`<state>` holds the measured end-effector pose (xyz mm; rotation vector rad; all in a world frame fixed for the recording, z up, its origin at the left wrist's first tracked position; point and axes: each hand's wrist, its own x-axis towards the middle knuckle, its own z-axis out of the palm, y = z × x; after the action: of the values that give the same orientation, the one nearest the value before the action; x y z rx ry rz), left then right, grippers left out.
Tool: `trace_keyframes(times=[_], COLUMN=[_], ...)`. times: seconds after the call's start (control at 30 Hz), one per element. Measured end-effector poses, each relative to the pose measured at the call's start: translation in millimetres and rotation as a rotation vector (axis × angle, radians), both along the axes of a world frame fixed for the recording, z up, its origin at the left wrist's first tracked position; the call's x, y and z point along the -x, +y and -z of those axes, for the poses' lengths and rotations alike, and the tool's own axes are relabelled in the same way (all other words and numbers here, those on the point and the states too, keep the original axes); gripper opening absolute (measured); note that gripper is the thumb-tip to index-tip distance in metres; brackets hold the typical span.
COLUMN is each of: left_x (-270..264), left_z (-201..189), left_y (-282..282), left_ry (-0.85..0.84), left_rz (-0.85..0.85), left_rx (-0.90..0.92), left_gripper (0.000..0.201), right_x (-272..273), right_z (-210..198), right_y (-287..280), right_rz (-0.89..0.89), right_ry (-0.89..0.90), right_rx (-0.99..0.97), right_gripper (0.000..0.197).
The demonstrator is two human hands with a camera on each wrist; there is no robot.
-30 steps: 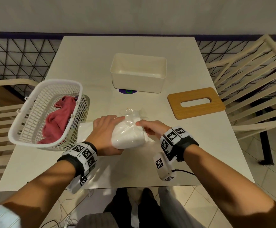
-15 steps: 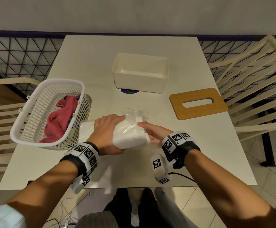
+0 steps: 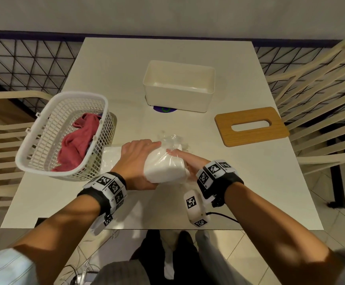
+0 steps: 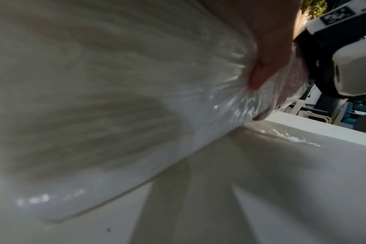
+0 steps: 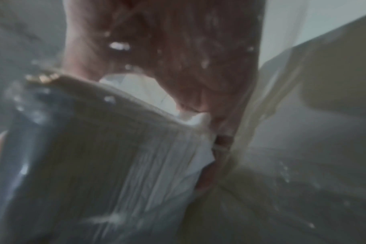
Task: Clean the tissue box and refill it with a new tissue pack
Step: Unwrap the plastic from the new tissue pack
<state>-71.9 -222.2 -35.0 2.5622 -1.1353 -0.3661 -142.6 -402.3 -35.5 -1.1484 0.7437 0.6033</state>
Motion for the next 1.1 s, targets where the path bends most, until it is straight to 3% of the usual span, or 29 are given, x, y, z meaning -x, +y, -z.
trace_keyframes(times=[0.07,0.17,0.3,0.37,0.47,0.57,0.67,0.73,0.83,0.9,1.0,1.07,1.1], left_x=[-1,-1,-4,-8,-11,-12,-11,-9,-9,-9,-10,-10,-10], left_z=[1,-1,-6,-6,-4,-3,-5,-5,-5,-5,-4,-5,-6], left_y=[0,3,19,28,32,35,34,32,30,31,31,32,34], left_ry=[-0.007,-0.062,-0.095,-0.109,-0.127,-0.061,0.024,0.052,0.082,0.072,0.019,0.053,0.091], left_rz=[0.006,0.003,-0.014,-0.049,-0.083,-0.145,-0.189,-0.199,-0.219,-0.224,-0.234,-0.25,-0.273], left_rx=[-0.04,-0.115,-0.306,-0.377,-0.397,-0.382,-0.364,-0.356,-0.353,-0.355,-0.353,-0.318,-0.273], left_gripper=[0.111,0.123,0.128,0.126,0.128,0.133,0.136,0.137,0.139,0.14,0.14,0.145,0.145], right_x=[-2,-3,-2,-1,-6,-4,3,4,0,-2,0,2,5], right_z=[0,-5,6,17,10,-3,-11,-10,-7,3,7,-1,-4], right_y=[2,4,1,-5,-7,-6,-4,-3,-5,-8,-14,-14,-14], right_rz=[-0.006,0.01,-0.021,-0.041,-0.05,0.0,0.037,-0.003,-0.011,0.024,0.039,0.068,0.073], right_ry=[-0.01,-0.026,-0.029,0.002,-0.017,-0.039,-0.008,-0.011,-0.115,-0.133,-0.145,-0.139,-0.145], right_rx=[0.015,0.048,0.15,0.168,0.205,0.255,0.16,0.162,0.229,0.261,0.256,0.224,0.195], right_gripper=[0.043,0.029,0.078,0.088,0.07,0.096,0.098,0.11,0.093,0.098,0.068,0.061,0.049])
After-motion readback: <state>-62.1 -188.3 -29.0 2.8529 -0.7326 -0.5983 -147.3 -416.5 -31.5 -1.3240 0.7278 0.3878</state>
